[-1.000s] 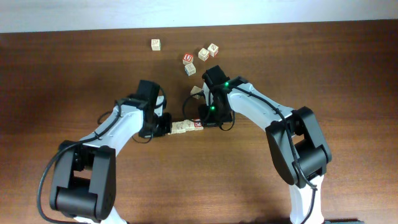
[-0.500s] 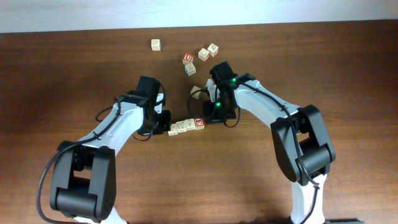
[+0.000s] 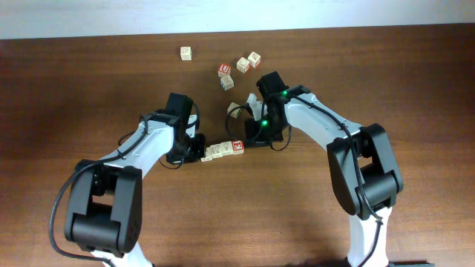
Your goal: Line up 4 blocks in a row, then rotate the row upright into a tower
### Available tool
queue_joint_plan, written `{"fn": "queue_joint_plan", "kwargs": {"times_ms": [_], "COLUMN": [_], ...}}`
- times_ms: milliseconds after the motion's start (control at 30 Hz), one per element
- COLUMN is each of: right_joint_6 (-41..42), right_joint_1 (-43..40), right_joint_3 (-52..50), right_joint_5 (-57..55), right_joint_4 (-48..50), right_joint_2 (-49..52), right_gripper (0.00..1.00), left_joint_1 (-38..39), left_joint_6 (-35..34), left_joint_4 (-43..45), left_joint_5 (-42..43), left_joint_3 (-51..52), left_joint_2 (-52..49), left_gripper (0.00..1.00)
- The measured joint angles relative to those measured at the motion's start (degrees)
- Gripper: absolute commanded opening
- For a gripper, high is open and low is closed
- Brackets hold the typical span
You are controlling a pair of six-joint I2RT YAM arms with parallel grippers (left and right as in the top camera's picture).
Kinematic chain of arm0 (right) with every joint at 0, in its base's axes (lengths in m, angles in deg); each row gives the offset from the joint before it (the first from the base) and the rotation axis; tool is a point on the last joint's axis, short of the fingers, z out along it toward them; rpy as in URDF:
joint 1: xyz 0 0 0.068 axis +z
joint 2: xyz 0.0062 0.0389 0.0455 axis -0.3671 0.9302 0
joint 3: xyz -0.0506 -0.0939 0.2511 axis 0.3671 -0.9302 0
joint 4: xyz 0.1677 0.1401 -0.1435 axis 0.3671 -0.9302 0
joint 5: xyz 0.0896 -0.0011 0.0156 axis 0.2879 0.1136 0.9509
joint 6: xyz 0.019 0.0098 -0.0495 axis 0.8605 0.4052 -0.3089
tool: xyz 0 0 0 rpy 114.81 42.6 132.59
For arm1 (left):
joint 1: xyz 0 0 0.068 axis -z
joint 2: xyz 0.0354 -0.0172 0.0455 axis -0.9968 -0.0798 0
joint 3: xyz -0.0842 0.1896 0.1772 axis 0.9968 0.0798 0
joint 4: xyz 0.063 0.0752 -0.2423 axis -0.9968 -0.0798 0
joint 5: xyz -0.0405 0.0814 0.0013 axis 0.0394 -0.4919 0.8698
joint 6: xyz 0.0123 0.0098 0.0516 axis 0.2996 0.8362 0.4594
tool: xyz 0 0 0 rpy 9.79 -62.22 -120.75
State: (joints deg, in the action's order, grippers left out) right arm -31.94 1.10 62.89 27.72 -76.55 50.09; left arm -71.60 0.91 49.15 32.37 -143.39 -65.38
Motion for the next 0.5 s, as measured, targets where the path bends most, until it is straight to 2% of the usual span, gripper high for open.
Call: {"fn": "queue_joint_plan", "kwargs": {"times_ms": [500], "right_joint_6": [0.02], "right_joint_1": [0.00], "right_joint_3": [0.00], "right_joint_5": [0.83], "right_joint_4": [-0.11], "right_joint_2": [0.00], "right_gripper": [0.05], "left_joint_1": [0.00], "left_joint_6": [0.00], "left_joint_4": [0.92], "left_joint_5": [0.61], "left_joint_3": [-0.02], "left_joint_2": [0.00], "left_gripper": [0.00]}}
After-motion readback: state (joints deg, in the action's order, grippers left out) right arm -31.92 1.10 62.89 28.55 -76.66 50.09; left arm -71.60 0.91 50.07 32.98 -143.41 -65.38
